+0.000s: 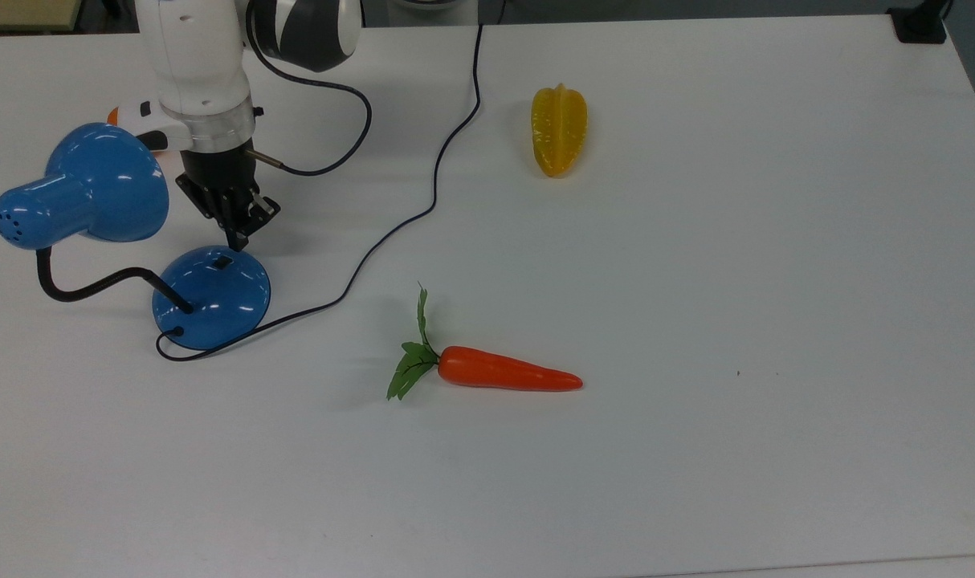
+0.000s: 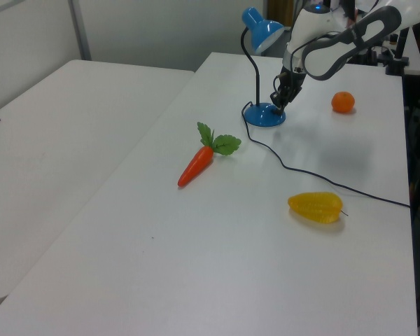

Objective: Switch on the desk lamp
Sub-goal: 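Press down on the lamp base switch with the gripper fingers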

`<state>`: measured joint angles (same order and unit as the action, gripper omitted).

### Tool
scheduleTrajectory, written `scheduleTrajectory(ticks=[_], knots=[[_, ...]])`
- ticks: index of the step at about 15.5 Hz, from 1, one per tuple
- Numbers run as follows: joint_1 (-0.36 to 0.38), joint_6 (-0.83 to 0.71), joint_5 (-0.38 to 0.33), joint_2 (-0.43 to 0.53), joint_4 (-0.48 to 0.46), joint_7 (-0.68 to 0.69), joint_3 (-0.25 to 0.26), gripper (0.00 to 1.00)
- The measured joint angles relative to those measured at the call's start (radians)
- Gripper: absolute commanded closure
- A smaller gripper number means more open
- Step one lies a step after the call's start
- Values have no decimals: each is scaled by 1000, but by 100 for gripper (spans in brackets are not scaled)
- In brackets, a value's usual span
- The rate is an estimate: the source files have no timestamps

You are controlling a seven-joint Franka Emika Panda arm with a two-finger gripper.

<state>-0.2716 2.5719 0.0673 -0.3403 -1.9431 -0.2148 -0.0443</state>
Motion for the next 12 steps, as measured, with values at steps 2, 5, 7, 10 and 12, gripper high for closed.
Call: scheduleTrajectory(ticks=[2,5,7,10,12], knots=[[0,15,9,-13,14,0,0,100],[-4,17,30,-36,43,0,0,100],[-7,29,31,-48,57,0,0,100],[-9,51,31,-56,61,0,0,100],[-9,51,34,-58,63,0,0,100]])
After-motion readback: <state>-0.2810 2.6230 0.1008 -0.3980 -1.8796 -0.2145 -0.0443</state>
